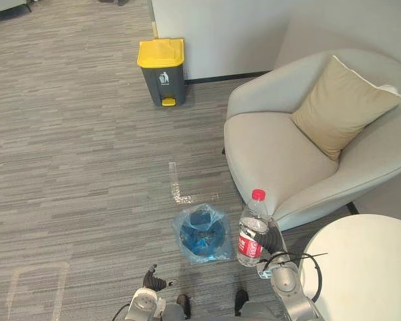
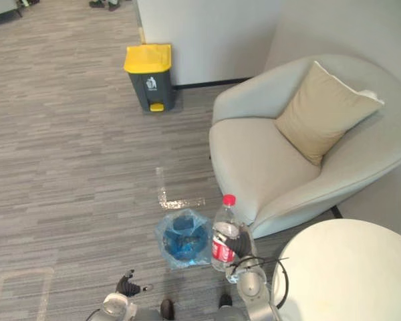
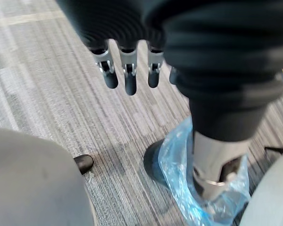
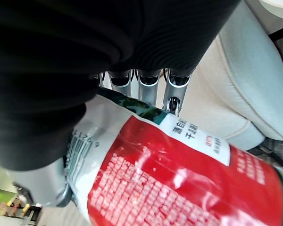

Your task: Gather rubbish on tea table into small bin, then transfer packed bag to large trash can.

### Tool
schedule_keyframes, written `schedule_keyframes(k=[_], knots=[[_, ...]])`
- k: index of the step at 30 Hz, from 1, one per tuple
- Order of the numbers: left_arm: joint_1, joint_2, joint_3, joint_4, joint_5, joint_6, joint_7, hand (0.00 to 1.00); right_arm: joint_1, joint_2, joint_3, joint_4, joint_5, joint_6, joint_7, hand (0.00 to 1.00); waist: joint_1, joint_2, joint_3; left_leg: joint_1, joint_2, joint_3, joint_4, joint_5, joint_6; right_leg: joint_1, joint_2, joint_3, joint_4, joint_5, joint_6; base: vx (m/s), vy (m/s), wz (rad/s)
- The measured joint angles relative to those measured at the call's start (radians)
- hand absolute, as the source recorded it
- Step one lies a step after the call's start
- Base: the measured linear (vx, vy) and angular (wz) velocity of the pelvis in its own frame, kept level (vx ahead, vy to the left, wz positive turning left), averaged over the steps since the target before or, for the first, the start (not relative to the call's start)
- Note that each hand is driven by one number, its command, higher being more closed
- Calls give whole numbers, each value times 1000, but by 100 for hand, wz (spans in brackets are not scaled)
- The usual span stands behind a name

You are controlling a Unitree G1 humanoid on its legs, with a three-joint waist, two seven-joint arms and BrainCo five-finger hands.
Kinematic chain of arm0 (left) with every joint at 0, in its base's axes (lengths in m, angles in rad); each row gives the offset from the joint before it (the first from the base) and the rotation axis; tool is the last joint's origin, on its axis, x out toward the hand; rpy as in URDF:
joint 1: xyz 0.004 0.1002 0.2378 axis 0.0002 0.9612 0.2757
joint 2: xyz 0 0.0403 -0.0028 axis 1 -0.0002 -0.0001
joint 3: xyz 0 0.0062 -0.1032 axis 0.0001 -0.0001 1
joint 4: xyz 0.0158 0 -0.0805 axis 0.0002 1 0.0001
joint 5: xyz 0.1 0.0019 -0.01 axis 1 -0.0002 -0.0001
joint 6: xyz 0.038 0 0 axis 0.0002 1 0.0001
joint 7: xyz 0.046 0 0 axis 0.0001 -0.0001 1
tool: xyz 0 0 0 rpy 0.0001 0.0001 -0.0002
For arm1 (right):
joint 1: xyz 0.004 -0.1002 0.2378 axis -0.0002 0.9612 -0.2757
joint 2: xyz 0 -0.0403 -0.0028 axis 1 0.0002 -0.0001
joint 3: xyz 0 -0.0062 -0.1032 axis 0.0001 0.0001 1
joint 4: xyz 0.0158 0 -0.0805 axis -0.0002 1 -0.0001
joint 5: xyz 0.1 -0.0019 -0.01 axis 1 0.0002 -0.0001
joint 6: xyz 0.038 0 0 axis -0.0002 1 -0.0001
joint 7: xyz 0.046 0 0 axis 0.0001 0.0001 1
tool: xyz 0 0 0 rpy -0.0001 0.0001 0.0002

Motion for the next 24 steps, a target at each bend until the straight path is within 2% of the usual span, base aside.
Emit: schedule_keyframes(k=[2, 4, 5, 7, 8, 9, 11, 14, 18, 20, 24], knots=[[-11, 0, 20, -3, -23, -10, 8, 0, -36, -1, 6, 8, 0, 0, -4, 100, 1, 0, 25, -51, 3, -1, 19, 6, -1, -62, -3, -2, 47, -8, -8, -108, -49, 13], [-57, 2, 48, -6, -70, -19, 24, 0, -109, 0, 20, 18, 1, 0, -22, 100, 6, -4, 91, -180, 5, -6, 106, 6, -2, -196, -22, -6, 167, -40, -21, -196, -75, 23], [-66, 2, 53, -9, -76, -20, 29, 0, -120, 1, 23, 18, 1, 0, -25, 100, 6, -5, 103, -204, 6, -7, 125, 5, -2, -220, -26, -8, 189, -46, -23, -263, -87, 31], [-93, -7, 90, -39, -118, -29, 46, 0, -174, 2, 48, 5, 2, 0, -37, 100, 12, -5, 134, -354, 20, -13, 230, -18, -2, -351, -36, -20, 283, -73, -37, -263, -69, 24], [-133, -22, 105, -59, -140, -35, 52, 0, -191, 2, 56, -24, 3, 2, -39, 100, 24, -8, 152, -425, 36, -14, 288, -32, -9, -417, -32, -21, 319, -79, -43, -179, -39, 7], [-148, -25, 106, -59, -145, -32, 56, 0, -195, 1, 59, -35, 3, 2, -40, 100, 31, -8, 152, -451, 43, -12, 308, -38, -9, -439, -30, -22, 329, -80, -44, -235, -51, -6], [-258, -45, 105, -63, -175, 1, 89, 0, -264, -15, 98, -114, 4, 11, -41, 100, 40, -12, 179, -589, 75, 6, 395, -57, -8, -565, -27, -26, 399, -87, -55, -224, -51, -3], [-336, -84, 112, -118, -207, -16, 90, 0, -407, -31, 123, -134, 4, 15, -45, 100, 31, -20, 203, -734, 93, 8, 450, -56, -7, -699, -25, -28, 431, -78, -58, -185, -18, -2], [-352, -93, 142, -160, -242, -26, 91, 0, -554, -41, 123, -131, 2, 37, -81, 100, 39, -25, 239, -838, 107, 12, 469, -34, 4, -796, -28, -38, 446, -54, -77, -66, 1, 8], [-364, -88, 162, -202, -256, -36, 109, 0, -670, -68, 132, -82, 1, 51, -97, 100, 54, -25, 273, -895, 106, 2, 468, -12, -1, -844, -34, -56, 459, -46, -84, 15, 10, 20], [-381, -83, 179, -249, -268, -42, 111, 0, -812, -94, 149, -3, 0, 72, -117, 100, 68, -25, 277, -978, 94, -10, 468, 6, -2, -924, -51, -73, 477, -47, -85, 34, 6, 21]])
